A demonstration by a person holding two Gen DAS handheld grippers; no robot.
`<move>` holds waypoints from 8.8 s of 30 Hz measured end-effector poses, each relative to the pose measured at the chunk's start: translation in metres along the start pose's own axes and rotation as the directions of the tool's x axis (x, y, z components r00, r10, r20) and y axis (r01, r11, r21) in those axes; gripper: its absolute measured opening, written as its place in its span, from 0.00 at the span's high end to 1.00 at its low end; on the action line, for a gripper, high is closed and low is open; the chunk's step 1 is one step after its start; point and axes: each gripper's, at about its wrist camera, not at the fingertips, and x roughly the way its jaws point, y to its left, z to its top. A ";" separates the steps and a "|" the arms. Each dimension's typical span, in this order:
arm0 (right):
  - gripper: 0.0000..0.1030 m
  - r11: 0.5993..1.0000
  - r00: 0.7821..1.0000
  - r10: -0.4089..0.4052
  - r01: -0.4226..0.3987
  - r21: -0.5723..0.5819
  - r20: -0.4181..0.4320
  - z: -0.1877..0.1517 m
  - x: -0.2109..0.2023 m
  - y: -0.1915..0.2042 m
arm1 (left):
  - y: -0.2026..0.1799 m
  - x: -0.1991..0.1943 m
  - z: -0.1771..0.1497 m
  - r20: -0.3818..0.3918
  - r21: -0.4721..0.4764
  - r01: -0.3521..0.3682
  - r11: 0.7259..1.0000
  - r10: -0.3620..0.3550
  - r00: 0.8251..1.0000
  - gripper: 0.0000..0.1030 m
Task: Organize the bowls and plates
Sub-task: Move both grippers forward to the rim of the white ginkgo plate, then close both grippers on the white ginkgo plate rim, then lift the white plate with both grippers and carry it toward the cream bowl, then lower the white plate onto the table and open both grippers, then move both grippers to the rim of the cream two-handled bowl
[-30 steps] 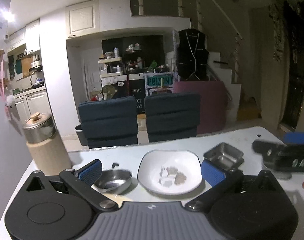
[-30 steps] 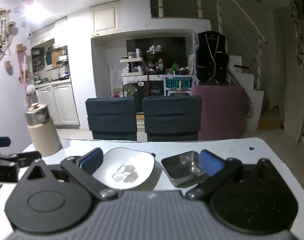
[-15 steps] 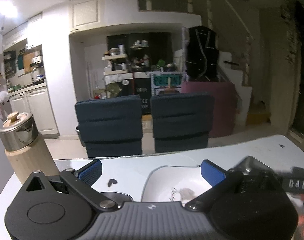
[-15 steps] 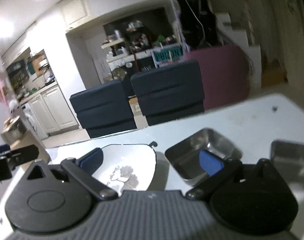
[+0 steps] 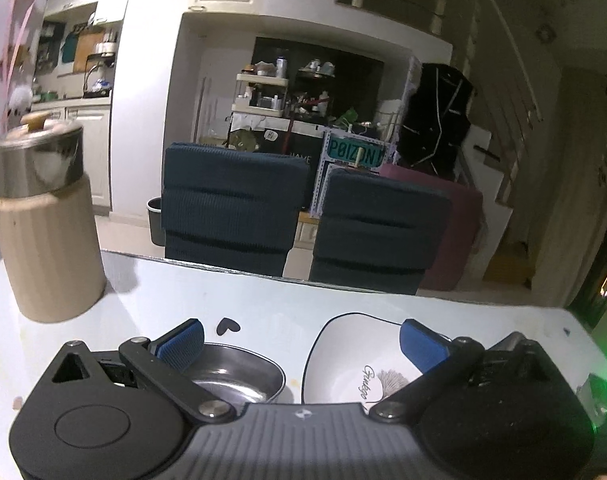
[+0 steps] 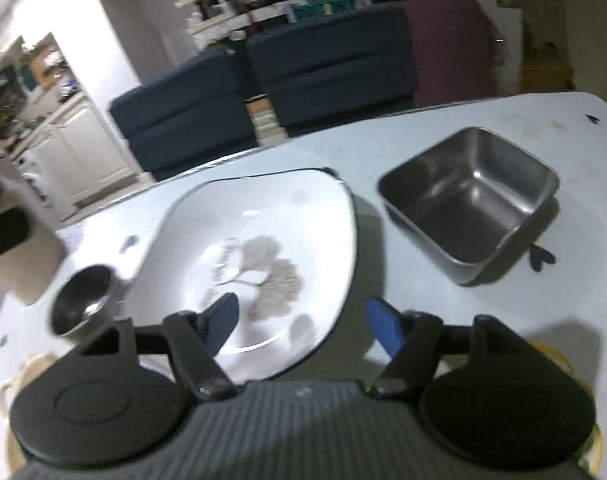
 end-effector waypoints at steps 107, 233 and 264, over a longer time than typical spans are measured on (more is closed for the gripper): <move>0.90 0.973 0.974 0.211 -0.202 -0.110 0.080 0.035 -0.033 -0.042 | -0.032 0.030 -0.007 -0.232 -0.026 0.010 1.000 -0.016 0.973 0.89; 0.76 0.925 0.962 -0.067 -0.039 -0.377 -0.265 -0.146 -0.111 -0.010 | 0.001 -0.125 -0.151 -0.557 0.135 0.040 0.990 0.043 0.830 0.77; 0.00 0.969 0.989 0.148 -0.147 -0.200 -0.006 -0.115 -0.169 -0.040 | 0.006 -0.163 -0.083 -0.309 0.024 -0.026 0.999 0.032 0.951 0.00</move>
